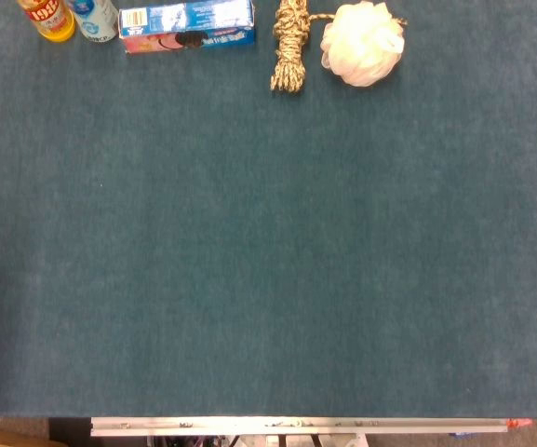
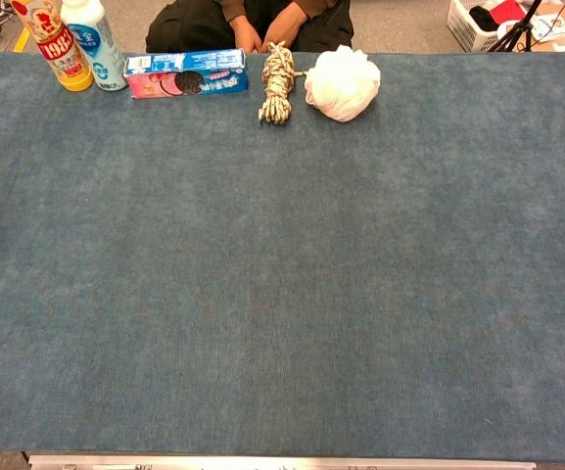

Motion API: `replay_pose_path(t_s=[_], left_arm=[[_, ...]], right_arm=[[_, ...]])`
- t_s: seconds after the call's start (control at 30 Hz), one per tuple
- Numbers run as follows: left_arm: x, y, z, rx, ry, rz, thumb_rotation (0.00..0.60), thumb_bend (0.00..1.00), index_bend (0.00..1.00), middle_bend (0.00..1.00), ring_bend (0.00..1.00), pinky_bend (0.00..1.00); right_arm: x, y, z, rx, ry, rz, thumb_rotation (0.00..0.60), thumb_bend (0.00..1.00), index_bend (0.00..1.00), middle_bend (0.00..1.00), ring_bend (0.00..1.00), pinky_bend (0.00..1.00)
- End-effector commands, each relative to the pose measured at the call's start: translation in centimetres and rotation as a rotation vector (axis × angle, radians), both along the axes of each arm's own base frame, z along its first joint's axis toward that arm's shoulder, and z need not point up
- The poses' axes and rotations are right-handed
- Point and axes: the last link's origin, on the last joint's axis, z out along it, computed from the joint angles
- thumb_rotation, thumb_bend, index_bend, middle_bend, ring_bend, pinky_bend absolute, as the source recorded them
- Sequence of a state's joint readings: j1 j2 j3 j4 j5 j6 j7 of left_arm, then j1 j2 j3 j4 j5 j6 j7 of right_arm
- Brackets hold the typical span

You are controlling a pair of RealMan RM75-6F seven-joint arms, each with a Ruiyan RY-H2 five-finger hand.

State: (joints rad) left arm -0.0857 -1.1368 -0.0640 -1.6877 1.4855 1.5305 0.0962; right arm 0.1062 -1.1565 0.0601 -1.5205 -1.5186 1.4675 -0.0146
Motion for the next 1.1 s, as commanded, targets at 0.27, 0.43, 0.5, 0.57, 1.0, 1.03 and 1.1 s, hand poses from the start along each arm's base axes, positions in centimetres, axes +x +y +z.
replay_pose_path(t_s=[0.27,0.43,0.5,0.57,1.0,1.03,1.1], left_arm=[[0.2,0.0,-0.1,-0.013,-0.019,-0.011,0.600,0.43,0.16,0.41,0.38,0.47],[1.1,0.6,-0.7,-0.079,-0.066,-0.061,0.600,0.43,0.16,0.41,0.38,0.47],[1.6,1.0,-1.3,-0.120,-0.088,-0.091,0.600,0.43,0.16,0.41,0.39,0.47],[2.2,1.3,-1.8,-0.159,-0.114,-0.124,0.600,0.43,0.14,0.41,0.39,0.47],[8.3,2.2,-8.3,-0.475,-0.356,-0.404,0.600,0.43,0.00,0.48,0.47,0.58],[8.9,2.2,-8.9,-0.496,-0.383,-0.433,0.600,0.43,0.00,0.49,0.49,0.60],[9.8,2.1,-9.8,-0.531,-0.423,-0.475,0.600,0.43,0.00,0.54,0.57,0.66]], right_arm=[[0.1,-0.1,0.0,0.002,-0.001,0.006,0.600,0.23,0.11,0.51,0.48,0.45],[0.2,0.0,0.0,0.001,-0.005,0.011,0.600,0.23,0.11,0.51,0.48,0.45],[0.2,0.0,0.0,0.000,-0.005,0.011,0.600,0.23,0.11,0.51,0.48,0.45],[0.3,0.0,0.0,0.000,-0.006,0.012,0.600,0.23,0.11,0.51,0.48,0.45],[0.3,0.3,0.2,-0.007,-0.006,0.009,0.600,0.23,0.11,0.51,0.48,0.45],[0.2,0.3,0.3,-0.009,-0.005,0.005,0.600,0.23,0.11,0.51,0.48,0.45],[0.1,0.4,0.4,-0.013,-0.003,0.000,0.600,0.23,0.11,0.51,0.48,0.45]])
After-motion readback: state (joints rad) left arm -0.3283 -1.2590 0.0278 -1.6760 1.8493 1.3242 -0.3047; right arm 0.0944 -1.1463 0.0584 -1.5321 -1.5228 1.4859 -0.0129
